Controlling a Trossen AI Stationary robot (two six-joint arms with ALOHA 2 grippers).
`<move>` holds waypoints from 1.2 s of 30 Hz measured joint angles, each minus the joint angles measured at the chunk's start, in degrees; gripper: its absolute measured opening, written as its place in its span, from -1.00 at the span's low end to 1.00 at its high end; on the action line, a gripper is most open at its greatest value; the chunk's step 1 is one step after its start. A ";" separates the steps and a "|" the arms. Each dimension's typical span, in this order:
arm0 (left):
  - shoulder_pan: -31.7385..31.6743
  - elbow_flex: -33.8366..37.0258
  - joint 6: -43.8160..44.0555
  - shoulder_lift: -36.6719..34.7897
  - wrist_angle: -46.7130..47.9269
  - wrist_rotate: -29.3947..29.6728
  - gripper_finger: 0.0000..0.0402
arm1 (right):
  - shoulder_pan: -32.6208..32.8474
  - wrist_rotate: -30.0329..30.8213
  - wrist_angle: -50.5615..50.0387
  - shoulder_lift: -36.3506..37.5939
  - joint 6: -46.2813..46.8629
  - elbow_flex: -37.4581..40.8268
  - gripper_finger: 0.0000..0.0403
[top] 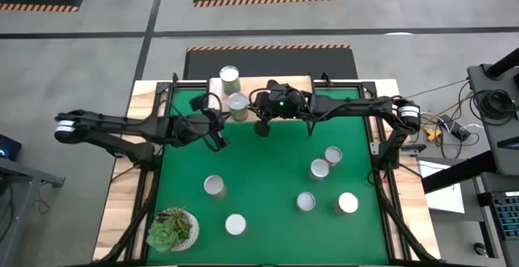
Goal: Pick and place cans onto a shelf
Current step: Put the canned oranges on the shelf
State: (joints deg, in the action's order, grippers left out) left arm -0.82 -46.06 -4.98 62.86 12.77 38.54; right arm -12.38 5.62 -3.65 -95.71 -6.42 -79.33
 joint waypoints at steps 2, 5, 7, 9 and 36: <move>0.00 0.00 0.14 -2.29 1.44 0.03 -1.00 | 0.14 -0.10 2.25 -1.09 -0.03 0.00 -0.81; 0.03 0.00 1.84 -5.62 3.79 -0.04 -1.00 | 0.15 -0.12 4.91 -2.79 -0.04 0.00 -0.81; 0.09 0.02 3.49 -7.51 5.94 -0.03 -1.00 | 0.15 -0.14 6.04 -3.38 -0.04 0.00 -0.81; 0.09 0.31 4.89 -9.17 7.70 -0.06 -1.00 | 0.13 -0.19 6.65 -3.56 -0.04 0.00 -0.81; -0.20 2.10 -0.43 -2.95 2.11 1.31 -1.00 | -0.28 -5.54 14.10 -3.90 -3.00 -0.02 -0.81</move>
State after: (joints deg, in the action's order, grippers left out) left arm -1.02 -43.97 -5.40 59.91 14.88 39.85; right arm -12.67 0.08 10.44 -99.61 -9.42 -79.35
